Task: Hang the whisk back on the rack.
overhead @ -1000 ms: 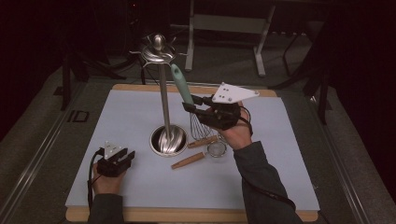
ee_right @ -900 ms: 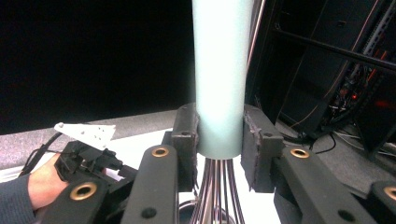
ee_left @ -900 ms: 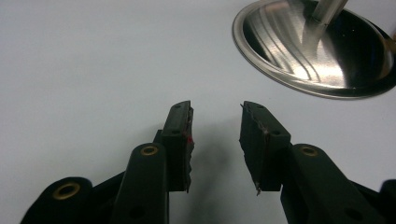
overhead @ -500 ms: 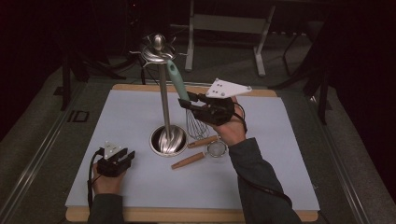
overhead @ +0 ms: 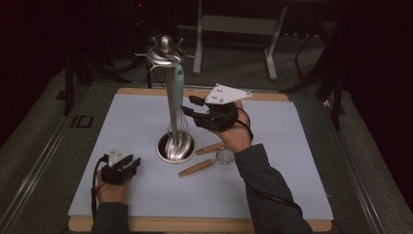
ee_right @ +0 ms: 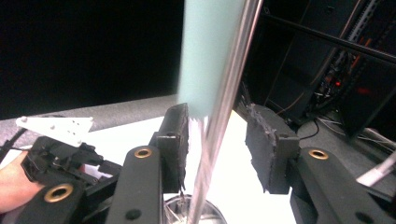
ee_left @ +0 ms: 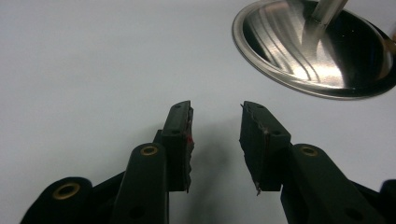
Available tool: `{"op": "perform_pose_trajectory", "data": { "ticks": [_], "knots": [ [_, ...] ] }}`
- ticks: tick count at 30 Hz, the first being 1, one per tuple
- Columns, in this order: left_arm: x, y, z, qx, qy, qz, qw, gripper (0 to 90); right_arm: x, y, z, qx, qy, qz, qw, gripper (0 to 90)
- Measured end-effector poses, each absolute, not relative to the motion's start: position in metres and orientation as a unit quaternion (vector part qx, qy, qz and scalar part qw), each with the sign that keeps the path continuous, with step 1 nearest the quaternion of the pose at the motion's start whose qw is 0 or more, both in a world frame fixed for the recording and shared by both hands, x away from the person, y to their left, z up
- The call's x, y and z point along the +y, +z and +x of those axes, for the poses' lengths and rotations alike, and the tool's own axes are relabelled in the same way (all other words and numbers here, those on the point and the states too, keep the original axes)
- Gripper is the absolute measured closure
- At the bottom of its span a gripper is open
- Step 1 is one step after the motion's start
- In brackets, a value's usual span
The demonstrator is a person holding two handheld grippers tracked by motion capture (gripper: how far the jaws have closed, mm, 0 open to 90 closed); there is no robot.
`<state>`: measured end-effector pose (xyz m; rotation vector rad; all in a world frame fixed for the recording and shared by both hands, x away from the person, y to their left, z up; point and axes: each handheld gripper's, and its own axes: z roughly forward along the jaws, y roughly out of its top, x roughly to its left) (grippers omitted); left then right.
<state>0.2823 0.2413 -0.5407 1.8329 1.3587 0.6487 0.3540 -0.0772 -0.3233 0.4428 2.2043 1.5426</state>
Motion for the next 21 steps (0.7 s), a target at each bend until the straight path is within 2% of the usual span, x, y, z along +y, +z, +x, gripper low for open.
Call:
{"op": "perform_pose_trajectory", "data": {
  "ticks": [21],
  "knots": [
    [0.241,-0.541,0.283,0.532,0.253,0.716,0.374,63.8,-0.100,-0.363,0.354,0.848,0.452,0.181,0.209,58.1]
  ]
}}
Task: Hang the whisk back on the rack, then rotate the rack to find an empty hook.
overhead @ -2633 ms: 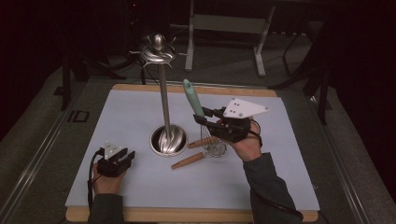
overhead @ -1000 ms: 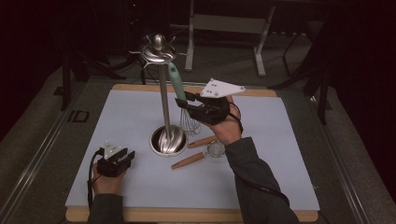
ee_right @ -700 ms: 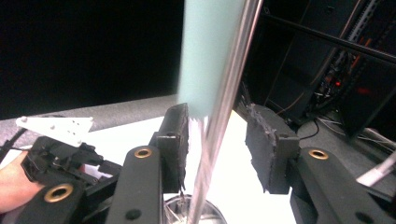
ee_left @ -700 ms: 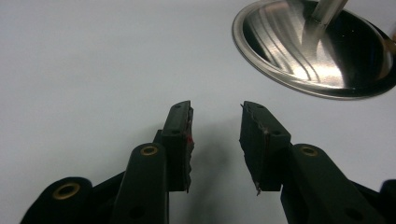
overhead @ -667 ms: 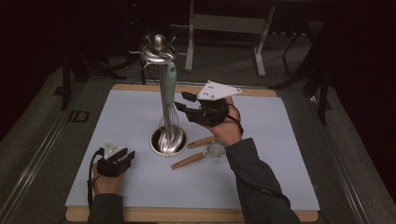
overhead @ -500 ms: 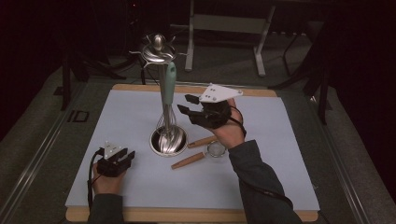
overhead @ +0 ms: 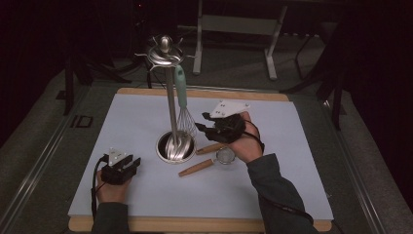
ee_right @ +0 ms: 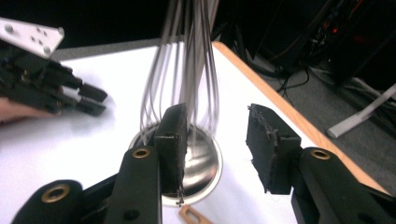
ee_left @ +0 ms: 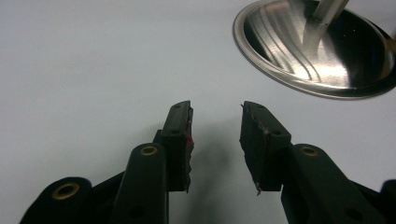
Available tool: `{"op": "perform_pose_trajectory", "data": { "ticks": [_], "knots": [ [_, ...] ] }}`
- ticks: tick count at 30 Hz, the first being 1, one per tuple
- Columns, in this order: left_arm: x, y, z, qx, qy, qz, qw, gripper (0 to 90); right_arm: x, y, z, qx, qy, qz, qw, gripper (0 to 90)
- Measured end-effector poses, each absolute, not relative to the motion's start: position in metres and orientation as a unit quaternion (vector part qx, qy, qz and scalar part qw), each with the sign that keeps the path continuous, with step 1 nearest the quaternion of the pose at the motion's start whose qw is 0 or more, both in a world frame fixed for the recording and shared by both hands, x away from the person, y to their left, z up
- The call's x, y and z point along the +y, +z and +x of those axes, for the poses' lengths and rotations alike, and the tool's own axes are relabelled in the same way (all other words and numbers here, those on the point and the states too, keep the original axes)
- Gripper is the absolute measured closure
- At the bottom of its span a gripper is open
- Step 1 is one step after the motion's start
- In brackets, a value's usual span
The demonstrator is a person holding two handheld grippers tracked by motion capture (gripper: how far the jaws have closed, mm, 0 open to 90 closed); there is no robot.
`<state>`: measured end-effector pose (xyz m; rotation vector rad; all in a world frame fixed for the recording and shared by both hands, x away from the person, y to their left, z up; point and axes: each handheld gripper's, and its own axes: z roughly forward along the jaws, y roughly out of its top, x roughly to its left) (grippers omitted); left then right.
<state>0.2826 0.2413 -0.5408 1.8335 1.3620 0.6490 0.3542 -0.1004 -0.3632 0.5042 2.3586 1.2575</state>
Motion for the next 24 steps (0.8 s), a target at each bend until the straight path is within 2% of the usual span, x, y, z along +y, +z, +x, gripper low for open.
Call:
{"op": "perform_pose_trajectory", "data": {
  "ticks": [13,24],
  "knots": [
    [0.241,-0.541,0.283,0.532,0.254,0.716,0.374,63.8,-0.130,-0.399,0.355,0.862,0.413,0.218,0.197,57.7],
    [0.241,-0.541,0.283,0.533,0.252,0.715,0.375,64.7,-0.175,-0.428,0.350,0.853,0.402,0.264,0.202,57.1]
  ]
}}
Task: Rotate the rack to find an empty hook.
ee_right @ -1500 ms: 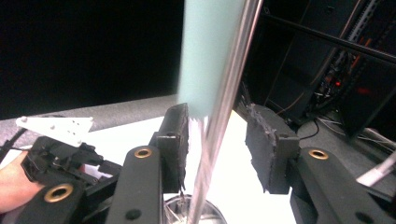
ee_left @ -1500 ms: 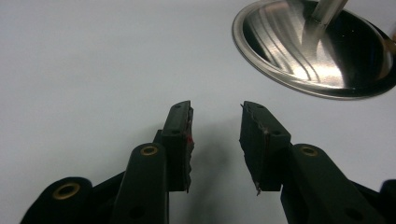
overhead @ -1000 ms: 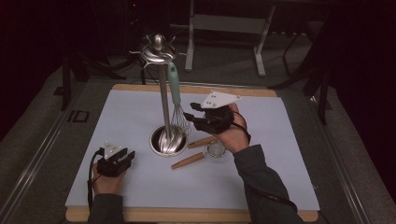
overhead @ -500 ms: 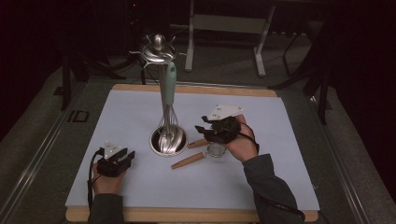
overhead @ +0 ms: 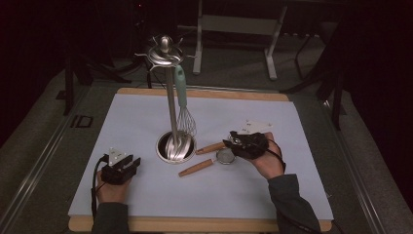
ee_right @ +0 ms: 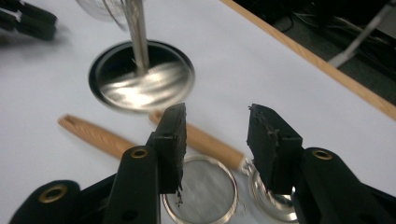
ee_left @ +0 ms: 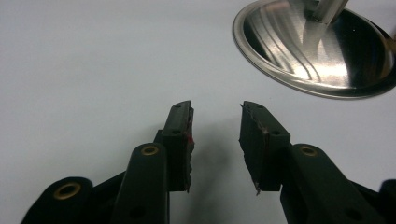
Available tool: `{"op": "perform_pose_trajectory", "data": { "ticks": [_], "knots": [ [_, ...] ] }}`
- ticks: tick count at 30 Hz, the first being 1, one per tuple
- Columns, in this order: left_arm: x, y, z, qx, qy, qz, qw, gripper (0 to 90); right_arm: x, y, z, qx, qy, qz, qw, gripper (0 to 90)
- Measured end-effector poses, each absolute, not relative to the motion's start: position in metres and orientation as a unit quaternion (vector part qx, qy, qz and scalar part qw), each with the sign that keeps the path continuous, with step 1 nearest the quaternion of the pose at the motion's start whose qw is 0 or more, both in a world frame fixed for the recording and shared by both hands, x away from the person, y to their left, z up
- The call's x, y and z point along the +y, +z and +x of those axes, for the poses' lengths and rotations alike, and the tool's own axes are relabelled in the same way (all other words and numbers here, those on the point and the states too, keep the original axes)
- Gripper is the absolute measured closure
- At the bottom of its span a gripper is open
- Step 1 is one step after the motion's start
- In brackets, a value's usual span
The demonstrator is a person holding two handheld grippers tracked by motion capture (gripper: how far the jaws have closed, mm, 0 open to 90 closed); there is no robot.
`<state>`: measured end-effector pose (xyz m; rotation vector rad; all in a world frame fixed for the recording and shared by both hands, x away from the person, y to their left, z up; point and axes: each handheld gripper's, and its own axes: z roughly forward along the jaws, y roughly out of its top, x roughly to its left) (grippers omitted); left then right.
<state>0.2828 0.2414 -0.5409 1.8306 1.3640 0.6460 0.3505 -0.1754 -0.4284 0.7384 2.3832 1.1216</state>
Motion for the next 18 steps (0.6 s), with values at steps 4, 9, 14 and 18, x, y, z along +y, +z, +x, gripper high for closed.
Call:
{"op": "perform_pose_trajectory", "data": {
  "ticks": [4,9,14,18],
  "knots": [
    [0.244,-0.541,0.283,0.539,0.249,0.709,0.381,64.6,-0.190,-0.441,0.345,0.852,0.396,0.278,0.202,56.7],
    [0.248,-0.540,0.283,0.550,0.242,0.696,0.393,68.9,-0.213,-0.457,0.340,0.848,0.387,0.302,0.201,56.4],
    [0.248,-0.530,0.279,0.547,0.251,0.690,0.402,71.4,-0.237,-0.468,0.338,0.834,0.388,0.335,0.205,56.6],
    [0.247,-0.513,0.272,0.538,0.267,0.676,0.427,72.2,-0.255,-0.477,0.337,0.823,0.393,0.359,0.199,56.6]
  ]
}}
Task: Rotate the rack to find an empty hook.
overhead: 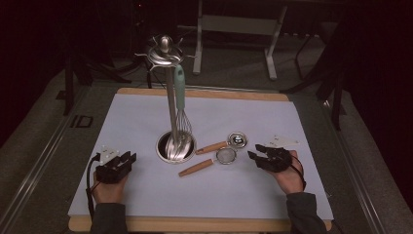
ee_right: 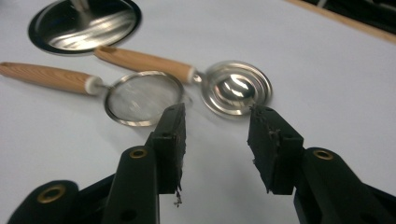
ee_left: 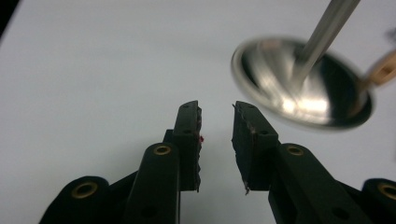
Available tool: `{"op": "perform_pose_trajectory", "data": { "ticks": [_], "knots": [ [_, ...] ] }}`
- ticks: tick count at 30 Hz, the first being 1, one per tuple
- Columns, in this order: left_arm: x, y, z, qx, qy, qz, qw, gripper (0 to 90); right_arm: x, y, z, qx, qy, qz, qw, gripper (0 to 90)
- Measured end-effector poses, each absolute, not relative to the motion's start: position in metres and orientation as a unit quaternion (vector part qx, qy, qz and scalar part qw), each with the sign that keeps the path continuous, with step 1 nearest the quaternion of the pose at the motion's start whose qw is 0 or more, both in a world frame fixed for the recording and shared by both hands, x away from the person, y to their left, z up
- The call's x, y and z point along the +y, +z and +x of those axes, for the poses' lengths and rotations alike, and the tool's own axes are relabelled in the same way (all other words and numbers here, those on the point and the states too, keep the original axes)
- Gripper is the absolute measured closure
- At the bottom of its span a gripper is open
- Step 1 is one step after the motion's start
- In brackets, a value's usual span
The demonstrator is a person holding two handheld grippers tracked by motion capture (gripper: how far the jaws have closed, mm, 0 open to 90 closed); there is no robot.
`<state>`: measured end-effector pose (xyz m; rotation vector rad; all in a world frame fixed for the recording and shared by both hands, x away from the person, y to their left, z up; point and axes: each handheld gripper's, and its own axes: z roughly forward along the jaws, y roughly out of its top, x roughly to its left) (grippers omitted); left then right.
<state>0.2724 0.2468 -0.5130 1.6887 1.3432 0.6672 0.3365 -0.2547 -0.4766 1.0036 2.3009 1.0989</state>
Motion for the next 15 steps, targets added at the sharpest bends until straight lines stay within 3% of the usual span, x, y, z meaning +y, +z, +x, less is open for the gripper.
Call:
{"op": "perform_pose_trajectory", "data": {
  "ticks": [15],
  "knots": [
    [0.220,-0.426,0.262,0.465,0.329,0.630,0.528,76.7,-0.287,-0.498,0.330,0.788,0.418,0.417,0.175,56.4]
  ]
}}
